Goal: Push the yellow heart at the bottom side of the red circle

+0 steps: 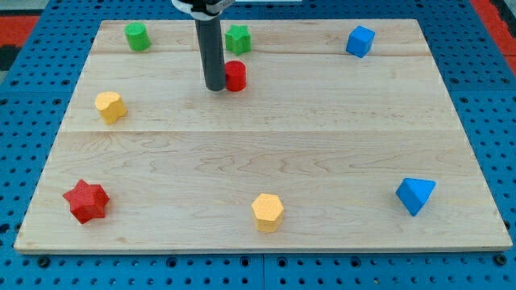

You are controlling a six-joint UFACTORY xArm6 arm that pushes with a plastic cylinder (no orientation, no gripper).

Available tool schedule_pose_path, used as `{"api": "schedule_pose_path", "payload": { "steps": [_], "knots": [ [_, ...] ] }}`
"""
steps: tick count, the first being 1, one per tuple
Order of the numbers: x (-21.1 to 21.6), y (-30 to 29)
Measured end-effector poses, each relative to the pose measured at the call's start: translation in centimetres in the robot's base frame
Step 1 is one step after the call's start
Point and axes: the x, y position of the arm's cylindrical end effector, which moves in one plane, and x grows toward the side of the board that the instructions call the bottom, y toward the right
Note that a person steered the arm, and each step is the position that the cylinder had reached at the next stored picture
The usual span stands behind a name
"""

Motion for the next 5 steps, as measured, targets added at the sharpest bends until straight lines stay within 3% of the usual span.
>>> {"api": "schedule_pose_path", "payload": {
  "steps": [3, 5],
  "knots": [
    [0.6, -23.7],
    [8.7, -20.5]
  ]
}}
